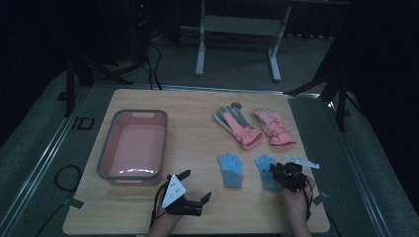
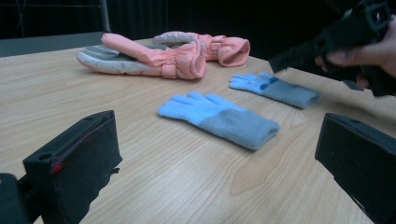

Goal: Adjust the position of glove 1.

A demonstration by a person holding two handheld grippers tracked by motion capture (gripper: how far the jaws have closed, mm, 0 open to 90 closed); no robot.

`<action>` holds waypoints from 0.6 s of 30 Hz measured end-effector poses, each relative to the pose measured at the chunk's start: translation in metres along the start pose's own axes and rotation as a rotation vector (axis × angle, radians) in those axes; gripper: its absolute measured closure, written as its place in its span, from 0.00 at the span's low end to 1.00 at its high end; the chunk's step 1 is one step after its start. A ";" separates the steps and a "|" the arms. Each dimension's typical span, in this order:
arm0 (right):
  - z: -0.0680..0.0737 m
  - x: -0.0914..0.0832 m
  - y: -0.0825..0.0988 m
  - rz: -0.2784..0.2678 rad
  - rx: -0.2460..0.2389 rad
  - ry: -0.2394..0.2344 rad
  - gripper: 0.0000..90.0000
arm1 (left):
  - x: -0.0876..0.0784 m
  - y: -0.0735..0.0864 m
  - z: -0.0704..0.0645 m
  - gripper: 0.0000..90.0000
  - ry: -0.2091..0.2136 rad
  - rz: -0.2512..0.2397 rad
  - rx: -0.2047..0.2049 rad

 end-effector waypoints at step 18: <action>-0.007 0.008 0.015 0.111 -0.362 -0.337 0.74 | 0.000 0.000 0.000 0.00 -0.001 -0.002 -0.004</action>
Point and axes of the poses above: each handheld gripper's, and its own axes: x roughly forward along the jaws, y roughly out of its underside, z roughly to its left, the point moved 10 cm from there along x, roughly forward along the jaws, and after that the axes turned 10 degrees about -z, right-handed, at the moved point
